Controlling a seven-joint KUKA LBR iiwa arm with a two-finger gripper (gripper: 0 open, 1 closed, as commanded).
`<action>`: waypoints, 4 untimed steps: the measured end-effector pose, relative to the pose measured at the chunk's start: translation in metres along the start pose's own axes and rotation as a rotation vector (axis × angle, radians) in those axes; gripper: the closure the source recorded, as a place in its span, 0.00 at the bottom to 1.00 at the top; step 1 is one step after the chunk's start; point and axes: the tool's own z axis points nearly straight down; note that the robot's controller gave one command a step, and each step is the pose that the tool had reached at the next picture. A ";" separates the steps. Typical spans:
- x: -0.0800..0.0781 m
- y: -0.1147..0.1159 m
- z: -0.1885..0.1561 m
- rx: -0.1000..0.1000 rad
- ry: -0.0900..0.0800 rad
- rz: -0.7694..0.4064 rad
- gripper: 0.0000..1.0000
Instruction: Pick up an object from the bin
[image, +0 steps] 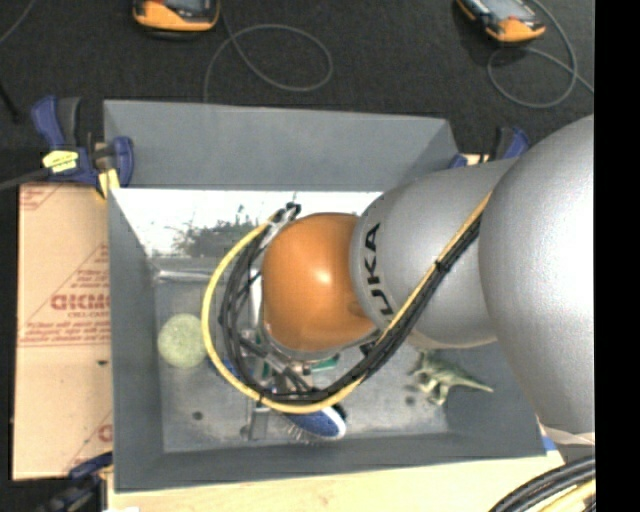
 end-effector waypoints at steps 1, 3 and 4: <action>-0.002 -0.001 -0.004 -0.002 -0.008 0.004 0.00; -0.009 -0.085 0.036 0.001 -0.005 0.031 0.00; -0.002 -0.104 0.033 -0.002 -0.007 0.254 0.00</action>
Offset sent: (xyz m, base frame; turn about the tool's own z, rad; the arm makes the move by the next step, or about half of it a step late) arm 0.0093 -0.1000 -0.0745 0.1344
